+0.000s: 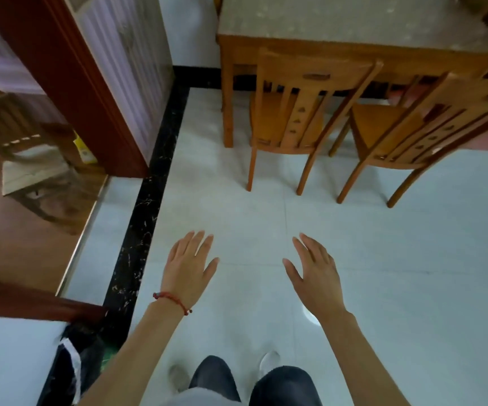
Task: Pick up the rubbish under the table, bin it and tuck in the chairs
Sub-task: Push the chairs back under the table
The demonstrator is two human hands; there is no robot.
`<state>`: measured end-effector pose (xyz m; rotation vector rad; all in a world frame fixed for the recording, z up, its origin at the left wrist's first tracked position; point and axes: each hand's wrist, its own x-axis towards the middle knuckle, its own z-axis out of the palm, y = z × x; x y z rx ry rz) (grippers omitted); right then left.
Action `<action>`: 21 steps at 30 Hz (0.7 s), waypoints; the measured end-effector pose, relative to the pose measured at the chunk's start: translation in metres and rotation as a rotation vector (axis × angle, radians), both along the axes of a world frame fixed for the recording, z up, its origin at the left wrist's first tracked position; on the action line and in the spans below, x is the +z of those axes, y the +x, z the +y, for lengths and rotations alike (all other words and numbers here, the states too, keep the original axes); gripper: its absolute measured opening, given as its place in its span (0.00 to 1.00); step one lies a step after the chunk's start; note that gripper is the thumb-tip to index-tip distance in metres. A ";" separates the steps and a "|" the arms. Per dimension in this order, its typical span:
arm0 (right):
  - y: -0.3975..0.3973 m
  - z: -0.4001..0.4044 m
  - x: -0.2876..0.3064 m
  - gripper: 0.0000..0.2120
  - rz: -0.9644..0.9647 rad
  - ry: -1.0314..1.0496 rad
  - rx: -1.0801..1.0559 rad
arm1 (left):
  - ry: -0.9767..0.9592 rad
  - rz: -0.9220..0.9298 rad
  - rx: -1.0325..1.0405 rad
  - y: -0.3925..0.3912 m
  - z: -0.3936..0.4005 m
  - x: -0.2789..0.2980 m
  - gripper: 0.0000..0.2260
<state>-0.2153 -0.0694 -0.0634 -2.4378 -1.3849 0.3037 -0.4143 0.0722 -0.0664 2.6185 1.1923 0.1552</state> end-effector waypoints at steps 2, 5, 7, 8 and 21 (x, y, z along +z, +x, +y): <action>0.026 -0.015 0.002 0.22 -0.002 0.025 -0.023 | 0.010 -0.014 -0.018 0.032 -0.010 0.003 0.26; 0.063 -0.029 0.005 0.22 -0.007 0.033 -0.060 | -0.020 -0.049 -0.011 0.072 -0.019 0.005 0.21; 0.082 -0.034 0.007 0.22 -0.005 0.039 -0.077 | -0.025 -0.054 -0.016 0.092 -0.022 0.007 0.21; 0.090 -0.034 0.008 0.22 -0.005 0.047 -0.082 | -0.023 -0.048 -0.023 0.101 -0.021 0.009 0.22; 0.197 0.063 0.012 0.24 -0.007 0.072 -0.096 | 0.021 -0.086 -0.034 0.212 0.078 0.019 0.24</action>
